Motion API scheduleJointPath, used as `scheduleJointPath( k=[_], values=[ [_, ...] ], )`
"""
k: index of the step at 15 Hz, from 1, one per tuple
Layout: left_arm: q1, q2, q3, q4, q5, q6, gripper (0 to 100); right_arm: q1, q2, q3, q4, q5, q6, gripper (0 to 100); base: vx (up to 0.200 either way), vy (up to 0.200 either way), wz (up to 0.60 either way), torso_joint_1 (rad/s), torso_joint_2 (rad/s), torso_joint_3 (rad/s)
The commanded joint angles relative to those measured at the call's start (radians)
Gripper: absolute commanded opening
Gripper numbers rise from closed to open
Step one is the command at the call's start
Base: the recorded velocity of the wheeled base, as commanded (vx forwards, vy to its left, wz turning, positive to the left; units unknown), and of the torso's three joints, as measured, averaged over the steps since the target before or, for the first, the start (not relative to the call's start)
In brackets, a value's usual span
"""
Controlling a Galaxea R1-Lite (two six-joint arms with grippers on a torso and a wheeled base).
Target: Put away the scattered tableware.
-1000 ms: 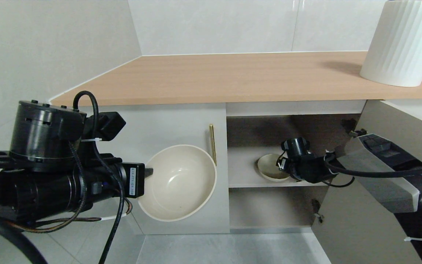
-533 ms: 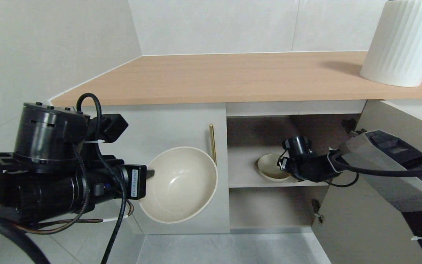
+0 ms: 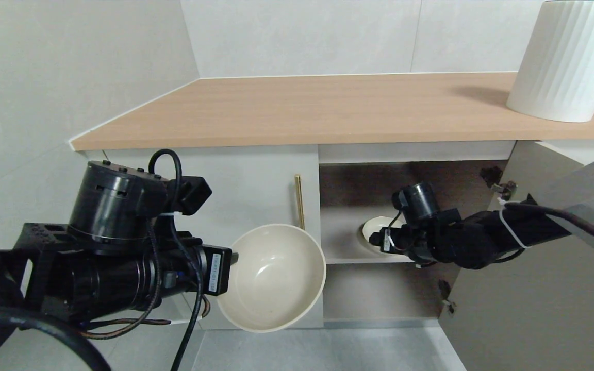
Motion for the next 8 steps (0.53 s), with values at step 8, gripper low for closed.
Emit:
scheduleJointPath(
  k=[8],
  values=[
    [-0.073,0.1,-0.003,-0.025,0.005,-0.008,0,0.182,-0.475,0.133,0.233,0.242,-0.025,100,0.0,0.0,0.0,0.0,0.0,0.0]
  ],
)
